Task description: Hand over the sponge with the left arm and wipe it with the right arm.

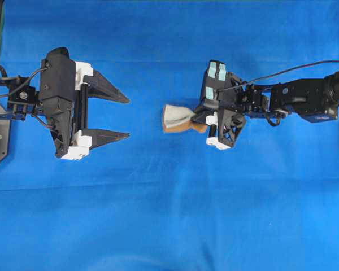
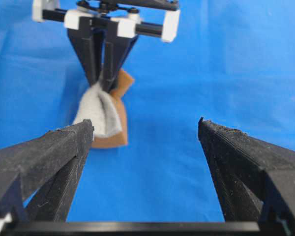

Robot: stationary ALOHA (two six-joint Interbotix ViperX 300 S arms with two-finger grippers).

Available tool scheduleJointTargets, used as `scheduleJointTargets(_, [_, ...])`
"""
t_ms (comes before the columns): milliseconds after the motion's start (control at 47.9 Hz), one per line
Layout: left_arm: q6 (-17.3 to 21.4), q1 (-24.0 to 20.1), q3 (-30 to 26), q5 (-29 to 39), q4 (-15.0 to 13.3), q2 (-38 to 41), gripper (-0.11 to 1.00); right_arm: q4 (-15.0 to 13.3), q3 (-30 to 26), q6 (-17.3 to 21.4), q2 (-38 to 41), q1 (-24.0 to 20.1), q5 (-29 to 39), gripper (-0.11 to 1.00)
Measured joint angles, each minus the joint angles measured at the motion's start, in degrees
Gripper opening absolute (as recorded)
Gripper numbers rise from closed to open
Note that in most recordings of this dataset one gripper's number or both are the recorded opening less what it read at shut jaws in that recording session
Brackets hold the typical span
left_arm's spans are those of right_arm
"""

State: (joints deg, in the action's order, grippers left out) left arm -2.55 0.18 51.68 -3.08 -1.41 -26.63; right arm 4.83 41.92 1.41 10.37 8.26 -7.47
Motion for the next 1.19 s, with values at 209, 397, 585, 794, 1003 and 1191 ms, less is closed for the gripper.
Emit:
scheduleJointTargets(209, [0.09, 0.09, 0.0, 0.0, 0.0, 0.0, 0.85, -0.09, 0.0, -0.26, 0.09, 0.0, 0.0, 0.15])
scheduleJointTargets(397, [0.09, 0.0, 0.0, 0.09, 0.0, 0.0, 0.85, -0.44, 0.0, -0.53, 0.0, -0.35, 0.0, 0.15])
scheduleJointTargets(585, [0.09, 0.09, 0.0, 0.09, 0.0, 0.0, 0.85, -0.53, -0.09, -0.62, 0.0, -0.53, 0.7, 0.15])
scheduleJointTargets(794, [0.09, 0.09, 0.0, 0.09, 0.0, 0.0, 0.85, -0.88, -0.26, -0.7, 0.0, -0.97, 0.97, 0.53])
scheduleJointTargets(1003, [0.09, 0.09, 0.0, 0.09, 0.0, 0.0, 0.85, -1.41, -0.35, -0.62, 0.0, -1.58, 1.05, 0.74])
scheduleJointTargets(1191, [0.09, 0.09, 0.0, 0.09, 0.0, -0.09, 0.85, -1.58, -1.05, -0.79, 0.0, -1.67, 1.49, 0.74])
